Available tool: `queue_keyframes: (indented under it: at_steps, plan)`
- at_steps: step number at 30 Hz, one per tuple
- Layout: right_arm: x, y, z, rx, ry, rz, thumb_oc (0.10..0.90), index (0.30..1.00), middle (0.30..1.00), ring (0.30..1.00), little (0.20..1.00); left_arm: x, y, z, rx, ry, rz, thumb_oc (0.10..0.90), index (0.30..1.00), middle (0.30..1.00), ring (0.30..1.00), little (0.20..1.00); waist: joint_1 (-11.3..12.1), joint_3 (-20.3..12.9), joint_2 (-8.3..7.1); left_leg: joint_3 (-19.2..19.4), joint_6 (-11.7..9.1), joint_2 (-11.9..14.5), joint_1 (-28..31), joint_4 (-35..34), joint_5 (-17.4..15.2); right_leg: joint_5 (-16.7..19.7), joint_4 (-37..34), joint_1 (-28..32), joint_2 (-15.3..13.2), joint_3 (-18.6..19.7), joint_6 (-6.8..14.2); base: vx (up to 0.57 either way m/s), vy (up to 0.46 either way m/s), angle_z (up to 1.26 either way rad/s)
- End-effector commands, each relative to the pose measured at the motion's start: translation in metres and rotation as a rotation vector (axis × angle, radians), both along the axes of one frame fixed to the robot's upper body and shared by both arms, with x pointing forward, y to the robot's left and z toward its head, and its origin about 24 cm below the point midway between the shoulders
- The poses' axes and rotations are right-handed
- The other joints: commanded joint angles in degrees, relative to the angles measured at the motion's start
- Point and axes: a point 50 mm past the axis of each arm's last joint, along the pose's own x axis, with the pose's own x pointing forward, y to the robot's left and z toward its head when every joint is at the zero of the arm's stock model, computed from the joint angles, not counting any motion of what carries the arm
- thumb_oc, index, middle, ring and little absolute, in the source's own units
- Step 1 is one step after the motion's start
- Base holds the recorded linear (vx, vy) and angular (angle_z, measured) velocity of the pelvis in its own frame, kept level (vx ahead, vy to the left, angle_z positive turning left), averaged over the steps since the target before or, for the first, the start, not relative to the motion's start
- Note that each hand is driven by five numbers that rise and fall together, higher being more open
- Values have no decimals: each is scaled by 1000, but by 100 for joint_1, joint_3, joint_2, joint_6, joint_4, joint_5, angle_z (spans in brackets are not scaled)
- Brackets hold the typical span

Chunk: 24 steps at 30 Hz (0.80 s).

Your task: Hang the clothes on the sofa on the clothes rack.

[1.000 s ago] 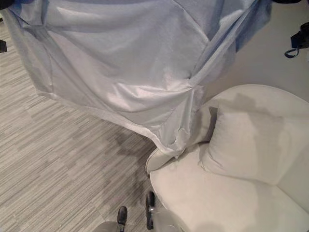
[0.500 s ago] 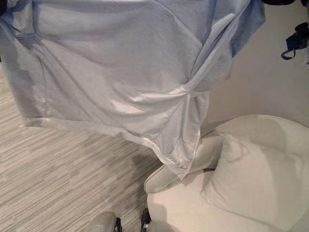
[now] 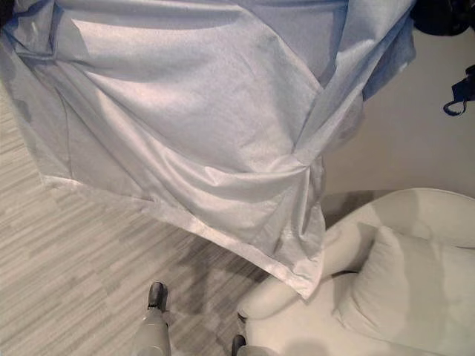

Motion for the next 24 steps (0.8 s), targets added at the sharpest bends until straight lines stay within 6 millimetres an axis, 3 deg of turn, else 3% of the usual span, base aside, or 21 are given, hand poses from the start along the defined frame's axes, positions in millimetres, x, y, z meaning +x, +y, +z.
queue_keyframes:
  at_steps: [1,2,4,5,6,10,12,15,24]
  plan:
    - [-33,-16,44,84,-268,-44,400,300,300,300,300,-51,4,69,-26,-361,-4,400,300,300,300,300,-89,-569,-648,170,-383,-281,-37,293,-285,1682,-126,692,-1551,-755,562,243,396,-19]
    - [-36,-22,40,96,-280,-65,400,300,300,300,300,-52,-11,66,16,-359,-64,400,300,300,300,300,-51,-588,-685,472,-235,-370,53,291,-409,2337,233,412,-1836,-867,465,359,522,-18]
    - [-35,-27,33,116,-268,-78,400,300,300,300,300,-55,-10,63,14,-356,-58,400,300,300,300,300,-18,-598,-699,689,-129,-455,226,198,-490,2420,444,176,-1854,-1014,374,229,310,-45]
    - [-39,-28,34,111,-286,-79,400,300,300,300,300,-59,-21,66,43,-375,-92,400,300,300,300,300,-86,-587,-689,832,-55,-528,435,8,-456,2523,659,-1,-1748,-987,321,336,376,-56]
    - [-43,-39,29,125,-271,-124,400,300,300,300,300,-58,-28,61,53,-359,-131,400,300,300,300,300,-217,-569,-689,949,122,-743,827,-446,-445,2065,770,-357,-1163,-824,218,388,462,-38]
    - [-50,-43,29,159,-314,-107,400,300,300,300,300,-60,-33,57,32,-360,-167,400,300,300,300,300,-285,-420,-635,1181,236,-1036,1151,-666,-516,991,395,-833,-146,-1383,99,213,289,-28]
    - [-54,-46,29,141,-327,-130,400,300,300,300,300,-57,-34,47,5,-330,-194,400,300,300,300,300,-413,-371,-689,1240,295,-1197,1284,-666,-668,894,-91,-910,246,-1243,67,231,88,-32]
    - [-57,-47,29,155,-326,-129,400,300,300,300,300,-56,-41,46,-13,-342,-244,400,300,300,300,300,-405,-436,-713,1210,348,-1360,1377,-666,-754,1060,-580,-606,285,-999,95,182,34,14]
    - [-55,-43,26,152,-300,-110,400,300,300,300,300,-47,-37,40,-95,-321,-262,400,300,300,300,300,-433,-577,-719,1256,323,-1299,1686,-666,-958,944,-663,-329,320,-1092,73,129,-61,-3]
